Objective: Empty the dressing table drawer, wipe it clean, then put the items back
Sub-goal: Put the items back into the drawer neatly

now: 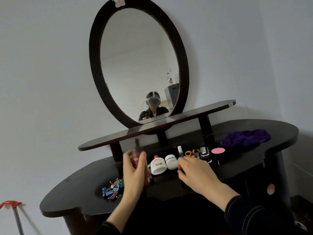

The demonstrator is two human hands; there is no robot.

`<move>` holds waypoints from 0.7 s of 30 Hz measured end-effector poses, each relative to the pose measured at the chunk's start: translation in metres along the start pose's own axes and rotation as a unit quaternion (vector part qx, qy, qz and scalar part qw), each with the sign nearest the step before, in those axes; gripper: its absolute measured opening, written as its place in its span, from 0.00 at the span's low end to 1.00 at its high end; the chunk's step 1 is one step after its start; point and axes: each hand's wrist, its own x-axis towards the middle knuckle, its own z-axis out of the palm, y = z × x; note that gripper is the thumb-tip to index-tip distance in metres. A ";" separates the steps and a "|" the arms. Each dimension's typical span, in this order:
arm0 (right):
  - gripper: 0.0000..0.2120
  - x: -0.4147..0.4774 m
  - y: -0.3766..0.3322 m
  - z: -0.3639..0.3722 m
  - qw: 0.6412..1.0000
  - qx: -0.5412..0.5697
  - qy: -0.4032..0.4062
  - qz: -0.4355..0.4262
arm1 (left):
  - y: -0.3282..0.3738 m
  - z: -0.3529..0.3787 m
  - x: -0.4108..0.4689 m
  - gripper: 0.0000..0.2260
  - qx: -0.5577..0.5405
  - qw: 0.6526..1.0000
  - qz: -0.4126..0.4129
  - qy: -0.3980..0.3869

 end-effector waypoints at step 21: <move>0.42 0.088 -0.056 0.077 0.965 -0.009 -0.122 0.231 | -0.024 0.011 0.009 0.07 -0.038 0.991 -0.070 0.106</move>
